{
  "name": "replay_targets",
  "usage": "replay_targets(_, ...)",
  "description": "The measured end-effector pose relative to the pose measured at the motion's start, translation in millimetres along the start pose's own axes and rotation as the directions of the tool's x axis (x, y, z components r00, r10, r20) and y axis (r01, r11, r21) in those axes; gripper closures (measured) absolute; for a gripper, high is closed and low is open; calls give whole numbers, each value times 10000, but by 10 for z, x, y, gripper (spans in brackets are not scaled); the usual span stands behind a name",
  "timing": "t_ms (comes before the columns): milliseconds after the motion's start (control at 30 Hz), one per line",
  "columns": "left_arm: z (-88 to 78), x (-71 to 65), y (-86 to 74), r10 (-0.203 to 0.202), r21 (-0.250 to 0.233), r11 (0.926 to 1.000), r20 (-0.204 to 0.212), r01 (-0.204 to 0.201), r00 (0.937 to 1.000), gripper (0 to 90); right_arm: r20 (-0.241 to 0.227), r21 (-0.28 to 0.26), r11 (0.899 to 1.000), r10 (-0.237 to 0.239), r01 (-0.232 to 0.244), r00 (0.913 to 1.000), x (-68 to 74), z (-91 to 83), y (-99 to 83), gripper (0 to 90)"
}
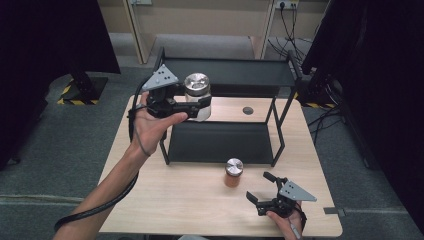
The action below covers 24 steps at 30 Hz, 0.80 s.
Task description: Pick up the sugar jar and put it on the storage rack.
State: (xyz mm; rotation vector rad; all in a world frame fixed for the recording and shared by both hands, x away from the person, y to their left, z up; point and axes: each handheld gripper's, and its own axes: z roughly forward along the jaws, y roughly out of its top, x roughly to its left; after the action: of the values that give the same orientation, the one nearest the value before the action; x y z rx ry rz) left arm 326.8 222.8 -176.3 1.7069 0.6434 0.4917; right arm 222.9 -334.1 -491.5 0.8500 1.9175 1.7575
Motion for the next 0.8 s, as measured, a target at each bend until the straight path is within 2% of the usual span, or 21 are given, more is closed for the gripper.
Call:
replay_targets(133, 32, 12, 97, -112, -60, 9999, -84, 112, 9999, 313, -13, -8, 10000, -8, 8, 10000, 0, -1, 0, 4)
replay_targets(400, 119, 22, 319, -131, 35, 9999, -615, 133, 9980, 313, -20, 5, 10000, 16, -16, 10000, 0, -1, 2, 4)
replay_targets(533, 173, 45, 382, -265, -35, 9996, -963, 263, 9950, 313, -23, 15, 10000, 24, -24, 10000, 0, -1, 3, 4)
replay_targets(700, 271, 84, 461, -409, -24, 9992, -1472, 410, 9883, 313, -25, 5, 10000, -2, 2, 10000, -2, -5, 3, 4)
replay_targets(767, 336, 95, 505, -421, 28, 9991, -1747, 433, 9837, 313, -27, 13, 10000, 24, -24, 10000, -5, -3, 1, 4)
replay_targets(800, 336, 95, 505, -421, 28, 9991, -1747, 433, 9837, 313, -27, 13, 10000, 24, -24, 10000, -5, -3, 1, 4)
